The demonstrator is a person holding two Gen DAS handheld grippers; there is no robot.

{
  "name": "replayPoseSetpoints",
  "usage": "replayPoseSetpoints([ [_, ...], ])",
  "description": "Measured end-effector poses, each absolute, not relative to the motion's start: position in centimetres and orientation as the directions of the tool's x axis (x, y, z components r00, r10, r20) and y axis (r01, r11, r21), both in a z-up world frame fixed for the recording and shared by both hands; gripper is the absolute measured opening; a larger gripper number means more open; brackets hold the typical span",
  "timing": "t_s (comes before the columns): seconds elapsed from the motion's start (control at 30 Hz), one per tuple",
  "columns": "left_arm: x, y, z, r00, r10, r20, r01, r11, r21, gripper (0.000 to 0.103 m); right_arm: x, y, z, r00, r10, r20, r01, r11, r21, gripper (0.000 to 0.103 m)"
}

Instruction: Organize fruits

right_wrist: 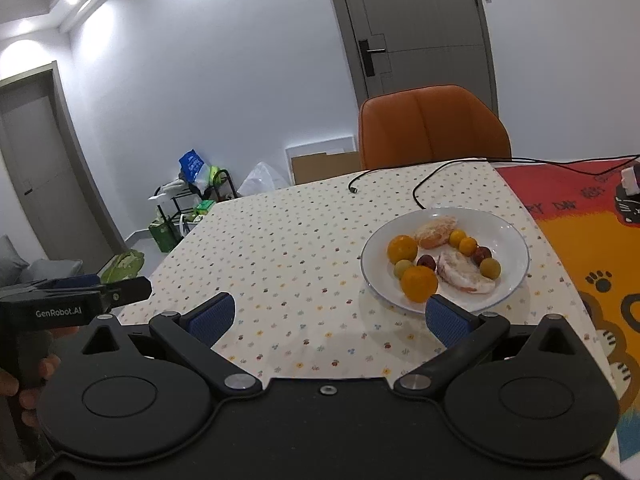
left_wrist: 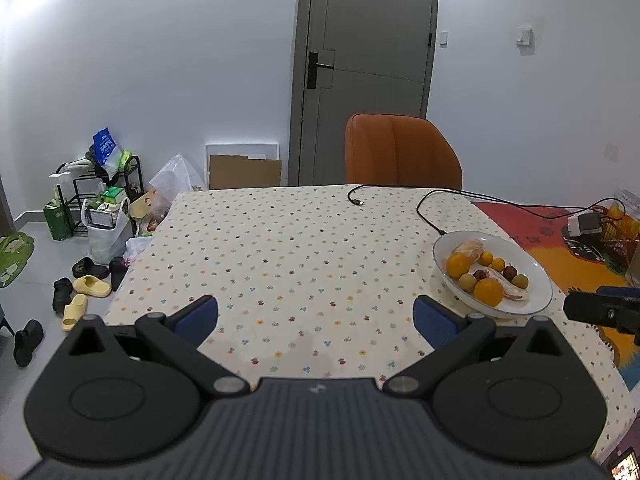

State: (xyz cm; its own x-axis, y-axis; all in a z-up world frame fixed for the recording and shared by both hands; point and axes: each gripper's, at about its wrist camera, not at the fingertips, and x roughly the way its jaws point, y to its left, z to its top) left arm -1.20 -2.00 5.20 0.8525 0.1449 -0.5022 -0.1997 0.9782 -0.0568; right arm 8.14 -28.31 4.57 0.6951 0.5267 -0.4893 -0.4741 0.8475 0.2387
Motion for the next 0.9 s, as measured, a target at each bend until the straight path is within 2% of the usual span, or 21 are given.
replayPoseSetpoints([
  [0.9, -2.1, -1.4, 3.6, 0.829, 0.151, -0.538, -0.207, 0.977, -0.045, 0.103, 7.7, -27.5, 3.2, 0.688, 0.515, -0.511, -0.464, 0.854, 0.235, 0.103],
])
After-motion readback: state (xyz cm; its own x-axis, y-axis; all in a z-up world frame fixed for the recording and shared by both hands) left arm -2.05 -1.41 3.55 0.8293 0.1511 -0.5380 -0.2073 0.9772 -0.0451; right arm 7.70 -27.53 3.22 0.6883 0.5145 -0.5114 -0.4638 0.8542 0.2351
